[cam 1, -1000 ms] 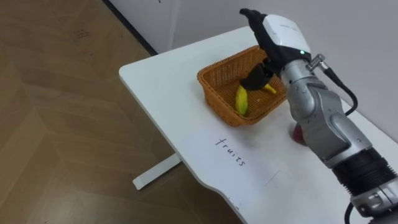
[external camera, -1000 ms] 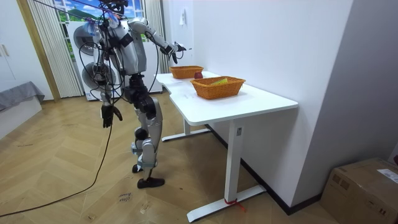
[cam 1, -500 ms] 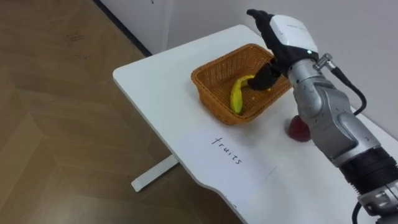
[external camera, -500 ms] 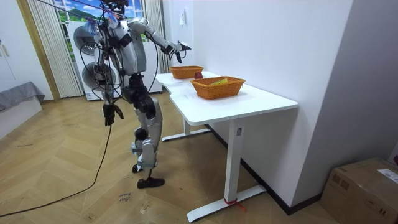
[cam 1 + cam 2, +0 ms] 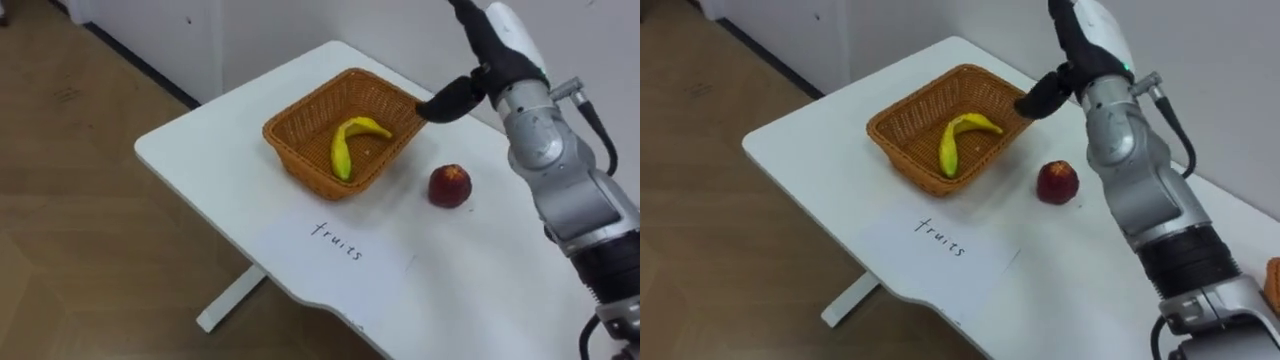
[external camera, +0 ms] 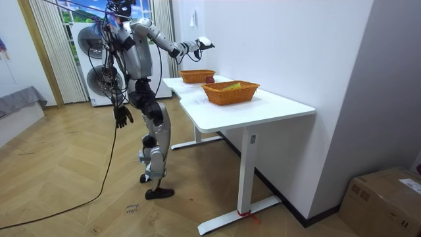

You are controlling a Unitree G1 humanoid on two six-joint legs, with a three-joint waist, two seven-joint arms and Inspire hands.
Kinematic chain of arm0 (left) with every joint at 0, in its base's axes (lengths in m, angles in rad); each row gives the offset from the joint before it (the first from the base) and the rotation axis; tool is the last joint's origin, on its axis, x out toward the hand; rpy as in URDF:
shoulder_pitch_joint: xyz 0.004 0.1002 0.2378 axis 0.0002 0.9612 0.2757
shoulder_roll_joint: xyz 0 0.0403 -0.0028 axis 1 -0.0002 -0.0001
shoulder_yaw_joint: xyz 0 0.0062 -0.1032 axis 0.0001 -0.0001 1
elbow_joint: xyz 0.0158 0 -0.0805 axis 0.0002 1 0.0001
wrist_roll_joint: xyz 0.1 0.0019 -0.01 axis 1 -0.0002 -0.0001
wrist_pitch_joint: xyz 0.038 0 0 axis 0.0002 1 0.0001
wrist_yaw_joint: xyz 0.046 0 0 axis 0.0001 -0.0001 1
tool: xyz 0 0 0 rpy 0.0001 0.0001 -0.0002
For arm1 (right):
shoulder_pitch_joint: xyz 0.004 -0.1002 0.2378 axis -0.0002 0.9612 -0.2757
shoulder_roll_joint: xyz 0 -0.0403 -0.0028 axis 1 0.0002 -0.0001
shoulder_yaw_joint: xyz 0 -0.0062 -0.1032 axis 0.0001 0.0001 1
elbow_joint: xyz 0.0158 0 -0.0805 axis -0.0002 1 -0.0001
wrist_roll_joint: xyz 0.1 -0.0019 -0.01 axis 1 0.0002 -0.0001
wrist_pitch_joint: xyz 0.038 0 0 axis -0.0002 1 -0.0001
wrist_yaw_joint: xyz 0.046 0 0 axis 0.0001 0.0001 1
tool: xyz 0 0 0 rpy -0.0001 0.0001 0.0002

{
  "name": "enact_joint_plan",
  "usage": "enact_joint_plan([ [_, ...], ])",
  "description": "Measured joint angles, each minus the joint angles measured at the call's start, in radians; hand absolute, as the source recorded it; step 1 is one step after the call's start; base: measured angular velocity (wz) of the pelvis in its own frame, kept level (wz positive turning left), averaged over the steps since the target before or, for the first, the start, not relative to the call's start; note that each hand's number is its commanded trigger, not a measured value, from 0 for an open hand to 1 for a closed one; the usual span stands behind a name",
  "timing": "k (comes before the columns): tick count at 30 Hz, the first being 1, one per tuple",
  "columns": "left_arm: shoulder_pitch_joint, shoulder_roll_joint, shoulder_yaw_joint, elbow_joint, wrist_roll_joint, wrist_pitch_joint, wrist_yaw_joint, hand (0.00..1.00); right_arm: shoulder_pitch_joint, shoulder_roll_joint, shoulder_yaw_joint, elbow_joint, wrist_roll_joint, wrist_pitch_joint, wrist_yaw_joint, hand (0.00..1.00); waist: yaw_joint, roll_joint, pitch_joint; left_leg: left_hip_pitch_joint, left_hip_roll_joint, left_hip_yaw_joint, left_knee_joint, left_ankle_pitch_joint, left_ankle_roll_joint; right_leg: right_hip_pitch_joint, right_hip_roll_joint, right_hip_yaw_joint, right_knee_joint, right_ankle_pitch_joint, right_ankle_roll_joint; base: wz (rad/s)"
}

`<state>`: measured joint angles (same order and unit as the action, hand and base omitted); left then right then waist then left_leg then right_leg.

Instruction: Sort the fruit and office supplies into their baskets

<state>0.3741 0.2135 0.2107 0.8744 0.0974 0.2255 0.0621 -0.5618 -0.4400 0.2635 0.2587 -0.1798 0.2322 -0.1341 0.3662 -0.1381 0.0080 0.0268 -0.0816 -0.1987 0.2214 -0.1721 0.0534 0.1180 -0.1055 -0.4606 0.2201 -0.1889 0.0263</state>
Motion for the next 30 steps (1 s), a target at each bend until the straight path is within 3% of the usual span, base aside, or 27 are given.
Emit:
enact_joint_plan([
  [4, 0.018, -0.008, -0.001, -0.007, -0.007, 0.001, 0.001, 0.0, 0.004, 0.0, -0.027, -0.012, 0.139, 0.0, -0.051, 0.0, -0.034, 0.017, -0.0001, 0.004, 0.0, 0.005, 0.001, -0.002, 0.002, 0.003, -0.001, 0.006, 0.001, 0.0, 0.0, -0.03],
  [11, 0.027, -0.022, -0.01, -0.008, -0.005, 0.006, 0.001, 0.0, 0.042, 0.004, -0.062, -0.008, 0.286, -0.017, -0.118, 0.0, -0.061, 0.057, -0.0114, 0.026, 0.0, 0.009, 0.0, -0.003, 0.004, 0.025, -0.002, 0.01, 0.001, 0.0, 0.002, -0.01],
  [14, 0.028, -0.026, -0.012, -0.011, -0.007, 0.014, 0.003, 0.0, 0.069, 0.004, -0.062, -0.003, 0.358, -0.018, -0.128, 0.0, -0.063, 0.072, -0.0092, 0.038, 0.001, 0.016, -0.004, -0.003, 0.004, 0.031, -0.002, 0.015, 0.002, 0.0, 0.002, -0.07],
  [24, 0.028, -0.031, -0.05, 0.008, -0.007, 0.013, -0.009, 0.0, 0.132, 0.014, -0.061, 0.026, 0.495, -0.023, -0.129, 0.0, -0.09, 0.079, -0.0047, 0.049, -0.003, 0.022, 0.003, -0.008, 0.011, 0.046, -0.01, 0.006, 0.008, -0.001, 0.006, 0.0],
  [30, 0.028, -0.031, -0.094, 0.007, -0.008, 0.013, -0.029, 0.0, 0.133, 0.061, -0.061, 0.083, 0.51, -0.024, -0.129, 0.0, -0.093, 0.08, -0.0046, 0.039, -0.006, 0.022, 0.017, -0.014, 0.015, 0.044, -0.013, 0.004, 0.004, -0.001, 0.01, 0.0],
])
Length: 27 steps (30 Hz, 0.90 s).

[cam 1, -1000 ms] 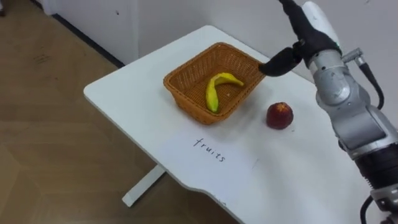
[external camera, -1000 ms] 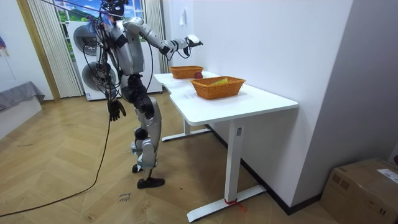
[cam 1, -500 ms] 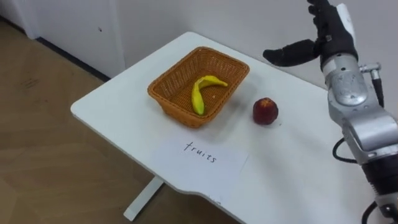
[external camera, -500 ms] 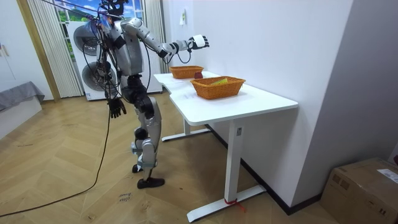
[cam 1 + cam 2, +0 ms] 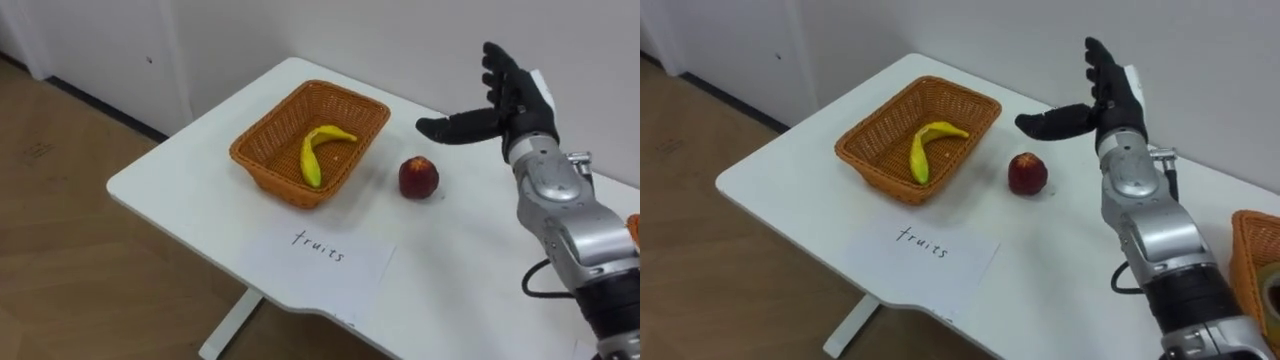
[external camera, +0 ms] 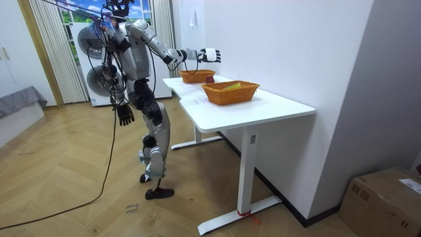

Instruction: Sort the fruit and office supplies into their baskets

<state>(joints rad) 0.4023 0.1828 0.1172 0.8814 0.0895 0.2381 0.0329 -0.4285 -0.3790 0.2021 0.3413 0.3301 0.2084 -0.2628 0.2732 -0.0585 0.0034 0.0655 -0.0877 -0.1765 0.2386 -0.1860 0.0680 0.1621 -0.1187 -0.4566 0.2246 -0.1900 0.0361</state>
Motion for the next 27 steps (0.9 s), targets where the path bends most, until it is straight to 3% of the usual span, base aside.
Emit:
enact_joint_plan([
  [27, 0.028, -0.001, -0.002, -0.037, 0.002, 0.002, -0.026, 0.0, 0.035, 0.002, 0.001, 0.041, 0.018, -0.001, 0.006, 0.0, -0.002, 0.009, -0.0025, 0.0, -0.005, 0.005, 0.002, -0.005, 0.009, 0.0, -0.001, 0.01, -0.004, 0.004, 0.01, 0.0],
])
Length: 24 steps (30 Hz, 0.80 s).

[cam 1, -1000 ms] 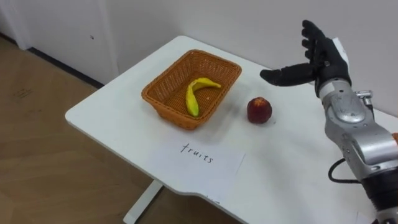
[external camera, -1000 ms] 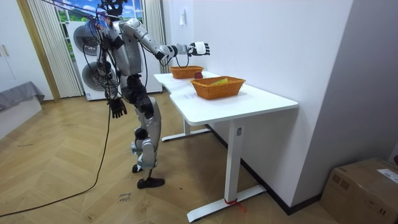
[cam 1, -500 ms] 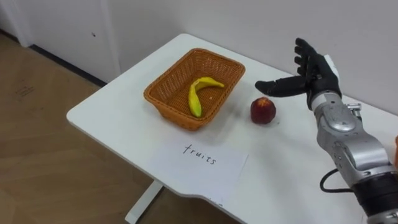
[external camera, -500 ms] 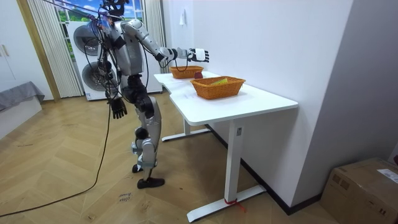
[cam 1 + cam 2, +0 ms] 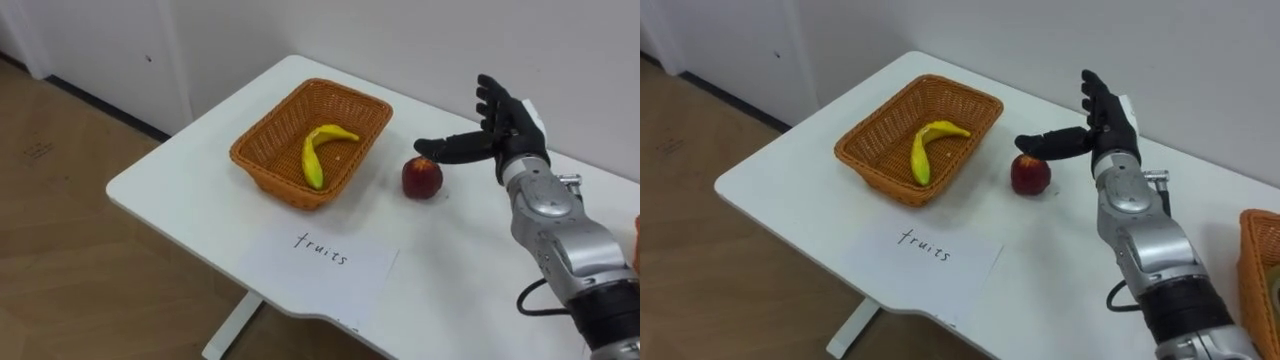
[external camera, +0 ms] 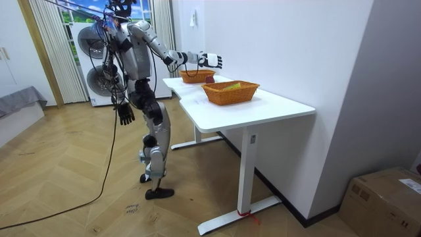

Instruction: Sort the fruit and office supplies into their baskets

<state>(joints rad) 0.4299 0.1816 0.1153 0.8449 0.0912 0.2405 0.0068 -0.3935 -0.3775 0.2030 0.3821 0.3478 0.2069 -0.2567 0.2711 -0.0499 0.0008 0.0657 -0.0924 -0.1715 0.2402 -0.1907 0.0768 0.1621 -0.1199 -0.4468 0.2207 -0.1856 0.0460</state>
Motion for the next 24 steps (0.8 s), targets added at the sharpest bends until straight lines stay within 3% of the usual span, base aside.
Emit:
enact_joint_plan([
  [24, 0.036, -0.002, -0.002, -0.009, 0.001, -0.001, -0.023, 0.0, 0.051, 0.0, 0.0, 0.026, 0.009, -0.001, 0.052, 0.0, 0.005, 0.003, 0.0022, 0.018, -0.001, 0.0, -0.002, -0.001, 0.002, 0.015, -0.001, 0.008, 0.0, -0.001, 0.003, 0.0],
])
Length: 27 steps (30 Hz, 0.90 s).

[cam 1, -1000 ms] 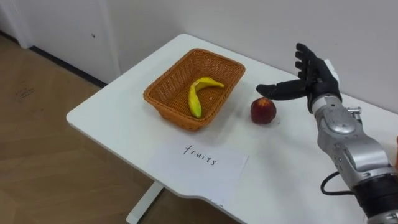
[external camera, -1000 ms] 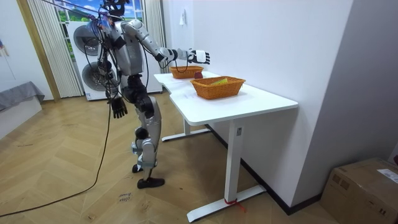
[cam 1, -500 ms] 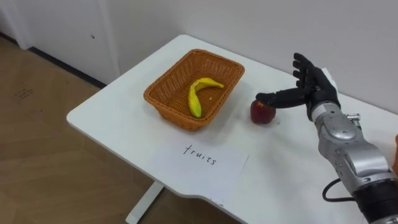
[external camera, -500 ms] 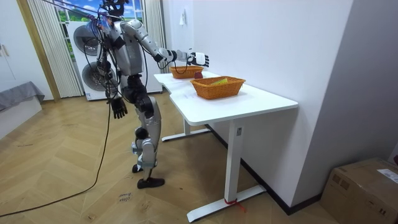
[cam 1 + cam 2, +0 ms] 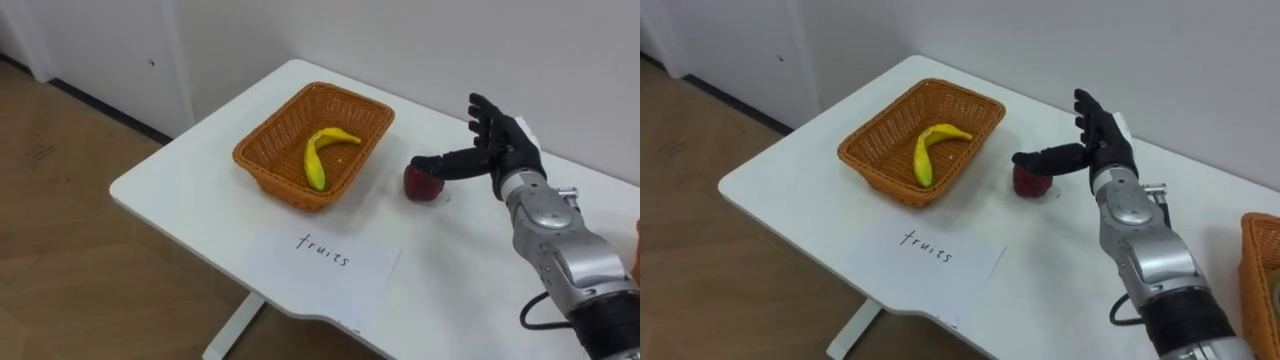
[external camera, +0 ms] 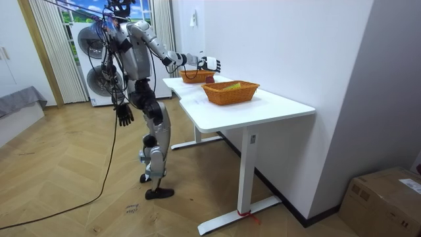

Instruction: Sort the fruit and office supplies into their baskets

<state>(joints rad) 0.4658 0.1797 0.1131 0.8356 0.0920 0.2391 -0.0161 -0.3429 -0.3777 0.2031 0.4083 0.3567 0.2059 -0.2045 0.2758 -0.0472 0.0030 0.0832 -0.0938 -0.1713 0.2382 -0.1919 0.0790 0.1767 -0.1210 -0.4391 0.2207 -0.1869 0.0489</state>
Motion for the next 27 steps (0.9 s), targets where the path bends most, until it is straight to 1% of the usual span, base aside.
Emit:
enact_joint_plan([
  [4, 0.011, 0.0, 0.0, -0.001, -0.001, 0.0, 0.001, 0.0, 0.02, 0.0, 0.0, 0.014, 0.0, 0.0, 0.0, 0.0, -0.001, 0.0, 0.0001, 0.0, 0.0, 0.0, 0.0, 0.0, 0.0, 0.0, 0.0, 0.001, 0.0, 0.0, 0.0, 0.0],
  [12, 0.01, 0.0, 0.001, -0.013, -0.001, -0.002, 0.008, 0.0, 0.02, 0.0, 0.0, 0.054, -0.005, -0.009, -0.003, 0.0, -0.003, -0.001, -0.0002, -0.006, -0.001, 0.0, 0.0, 0.0, 0.0, -0.006, -0.001, 0.0, -0.001, -0.001, 0.001, 0.0],
  [13, 0.01, 0.0, 0.001, -0.014, -0.001, -0.003, 0.01, 0.0, 0.02, 0.0, 0.0, 0.054, -0.005, -0.009, -0.003, 0.0, -0.002, -0.003, -0.0034, -0.017, -0.001, 0.001, 0.0, 0.0, 0.0, -0.016, 0.0, 0.0, -0.001, -0.001, 0.001, 0.0],
  [16, 0.012, 0.0, 0.001, -0.022, -0.001, -0.004, 0.013, 0.0, 0.02, -0.013, 0.0, 0.049, -0.004, -0.009, -0.002, 0.0, 0.001, -0.01, -0.0067, -0.041, -0.002, 0.004, 0.0, 0.008, 0.0, -0.042, 0.0, 0.009, 0.0, 0.0, 0.0, 0.0],
  [18, 0.013, 0.0, 0.002, -0.022, -0.001, -0.004, 0.013, 0.0, 0.019, -0.014, -0.001, 0.049, -0.004, -0.01, -0.004, 0.0, 0.003, -0.01, -0.0073, -0.047, -0.002, 0.003, -0.001, 0.008, 0.0, -0.049, 0.0, 0.01, 0.0, 0.0, 0.0, 0.0],
  [22, 0.011, 0.0, 0.001, -0.033, -0.001, -0.005, 0.013, 0.0, 0.011, -0.014, 0.0, 0.049, -0.006, -0.02, -0.005, 0.0, 0.002, -0.01, -0.008, -0.067, -0.001, 0.001, -0.001, 0.008, 0.0, -0.07, 0.002, 0.012, 0.001, 0.0, 0.0, 0.0],
  [24, 0.002, 0.0, 0.001, -0.035, -0.004, -0.006, 0.012, 0.0, -0.001, -0.017, -0.001, 0.057, -0.007, -0.029, -0.005, 0.0, 0.003, -0.013, -0.0086, -0.085, -0.001, 0.002, 0.0, 0.01, -0.001, -0.088, 0.002, 0.018, 0.003, 0.001, -0.001, 0.0],
  [25, -0.004, 0.0, 0.001, -0.038, -0.004, -0.007, 0.012, 0.0, -0.011, -0.021, -0.001, 0.067, -0.007, -0.034, -0.006, 0.0, 0.003, -0.018, -0.0094, -0.098, -0.001, 0.002, 0.001, 0.012, -0.001, -0.101, 0.002, 0.018, 0.003, 0.002, -0.003, 0.0],
  [26, -0.008, 0.0, 0.001, -0.044, -0.003, -0.009, 0.012, 0.0, -0.025, -0.024, 0.0, 0.083, -0.007, -0.036, -0.007, 0.0, 0.002, -0.021, -0.009, -0.11, -0.001, 0.002, 0.001, 0.013, -0.001, -0.113, 0.003, 0.018, 0.002, 0.004, -0.003, 0.0],
  [27, -0.011, 0.0, 0.001, -0.046, -0.003, -0.009, 0.012, 0.0, -0.03, -0.026, 0.0, 0.091, -0.007, -0.036, -0.008, 0.0, 0.002, -0.021, -0.007, -0.112, -0.001, 0.002, 0.001, 0.014, -0.001, -0.114, 0.002, 0.016, 0.002, 0.005, -0.003, 0.0],
])
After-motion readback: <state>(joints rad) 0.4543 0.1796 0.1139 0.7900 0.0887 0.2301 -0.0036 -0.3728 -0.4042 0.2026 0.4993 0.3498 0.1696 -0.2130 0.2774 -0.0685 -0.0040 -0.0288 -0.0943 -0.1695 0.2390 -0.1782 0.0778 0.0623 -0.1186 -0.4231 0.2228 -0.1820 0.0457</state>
